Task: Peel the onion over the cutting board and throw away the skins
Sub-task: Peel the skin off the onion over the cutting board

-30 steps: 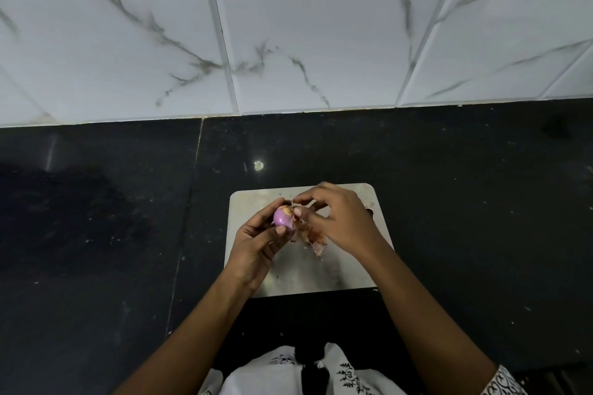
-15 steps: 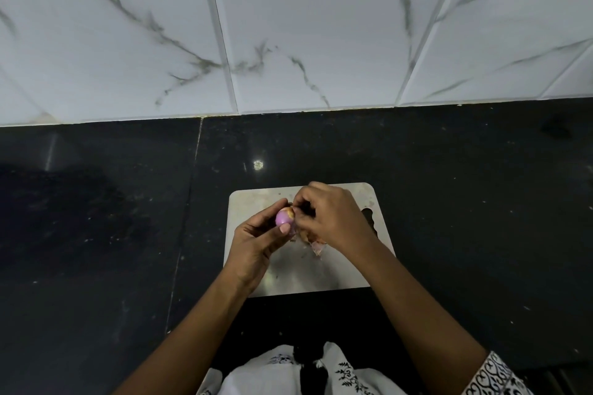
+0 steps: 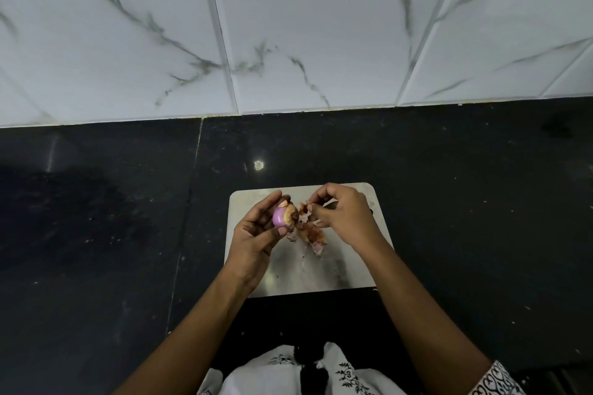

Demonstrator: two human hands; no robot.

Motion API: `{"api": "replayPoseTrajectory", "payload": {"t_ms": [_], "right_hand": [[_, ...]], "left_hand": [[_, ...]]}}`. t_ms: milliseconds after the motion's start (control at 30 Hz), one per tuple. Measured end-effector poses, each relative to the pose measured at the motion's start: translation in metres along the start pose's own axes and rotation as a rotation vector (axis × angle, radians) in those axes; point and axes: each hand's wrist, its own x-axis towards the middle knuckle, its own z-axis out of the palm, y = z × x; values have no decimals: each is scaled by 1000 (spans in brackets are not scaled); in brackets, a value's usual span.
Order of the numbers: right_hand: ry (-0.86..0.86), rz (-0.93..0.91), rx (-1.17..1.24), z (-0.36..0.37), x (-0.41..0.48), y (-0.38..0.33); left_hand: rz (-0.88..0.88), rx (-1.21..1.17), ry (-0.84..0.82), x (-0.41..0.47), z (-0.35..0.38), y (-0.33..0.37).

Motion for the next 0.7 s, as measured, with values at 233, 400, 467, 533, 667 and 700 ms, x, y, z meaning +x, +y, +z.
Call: {"api": "replayPoseTrajectory", "payload": {"t_ms": [233,400,467,533,667,700], "right_hand": [[-159,-57,-247,-1,-1,1],[-81,-162,-143,-1,-2,-1],[-146,-261,-96,-1,-2,-5],[-188,-328,-145,1,0,-6],[-164,-318,-92,2,4,-6],[-162,-303,-87,1,5,-6]], "left_hand": [[-57,-15,40,0,-5,-5],[-55,46,39,1,-10,-6],[-39,112,30,1,-10,-6],[-26,169,9,0,-8,-4],[0,259,-7,-1,-5,2],[6,286,-9,-2,-5,2]]}}
